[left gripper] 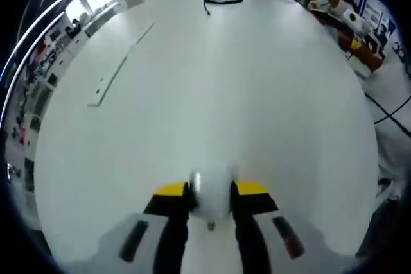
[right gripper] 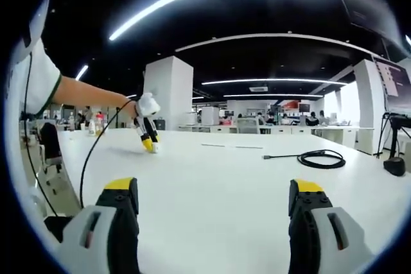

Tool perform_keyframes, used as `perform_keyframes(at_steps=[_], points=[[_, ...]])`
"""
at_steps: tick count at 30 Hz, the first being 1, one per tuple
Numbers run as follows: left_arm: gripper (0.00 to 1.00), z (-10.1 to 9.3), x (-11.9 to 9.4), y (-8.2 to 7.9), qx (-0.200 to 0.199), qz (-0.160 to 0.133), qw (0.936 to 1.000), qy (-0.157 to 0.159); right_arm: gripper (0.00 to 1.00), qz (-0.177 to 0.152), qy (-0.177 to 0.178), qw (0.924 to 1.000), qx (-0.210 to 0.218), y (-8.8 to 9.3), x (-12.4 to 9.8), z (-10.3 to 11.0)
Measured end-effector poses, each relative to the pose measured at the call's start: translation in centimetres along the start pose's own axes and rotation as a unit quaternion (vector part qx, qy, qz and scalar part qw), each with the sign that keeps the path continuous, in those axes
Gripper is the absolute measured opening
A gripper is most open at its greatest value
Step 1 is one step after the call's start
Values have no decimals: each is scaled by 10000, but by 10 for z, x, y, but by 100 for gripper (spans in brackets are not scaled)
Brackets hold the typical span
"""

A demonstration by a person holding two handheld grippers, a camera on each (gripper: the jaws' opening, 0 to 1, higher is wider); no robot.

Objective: Plug the desk Type‑C cable into the charger adapter.

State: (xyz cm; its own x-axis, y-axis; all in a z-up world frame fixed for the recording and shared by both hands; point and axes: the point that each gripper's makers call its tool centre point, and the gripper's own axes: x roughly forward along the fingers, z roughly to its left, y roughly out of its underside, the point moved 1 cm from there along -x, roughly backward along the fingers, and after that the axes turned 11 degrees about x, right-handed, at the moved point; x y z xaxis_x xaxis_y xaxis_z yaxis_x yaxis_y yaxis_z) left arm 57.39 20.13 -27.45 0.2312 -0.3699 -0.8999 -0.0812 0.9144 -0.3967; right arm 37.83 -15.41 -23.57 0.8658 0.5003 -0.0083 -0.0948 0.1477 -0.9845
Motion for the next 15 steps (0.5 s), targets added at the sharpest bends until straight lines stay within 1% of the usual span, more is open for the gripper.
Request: perform_keyframes(at_steps=[1,3,11,15], points=[[25,-11,0,-5,33,2,10000,-8,99,4,-7,10000,17,0,0,0],[25,-20,-1,-9,18,15,10000,-2,99,11,-3,10000,39,1,0,0],[25,-29,0,-15,51,-14,10000,74,99,29,-48,10000,37,2,0,4],[25,-37,-1,-16,210,-12,9997,137,98,49,-70,10000,39,3,0,4]])
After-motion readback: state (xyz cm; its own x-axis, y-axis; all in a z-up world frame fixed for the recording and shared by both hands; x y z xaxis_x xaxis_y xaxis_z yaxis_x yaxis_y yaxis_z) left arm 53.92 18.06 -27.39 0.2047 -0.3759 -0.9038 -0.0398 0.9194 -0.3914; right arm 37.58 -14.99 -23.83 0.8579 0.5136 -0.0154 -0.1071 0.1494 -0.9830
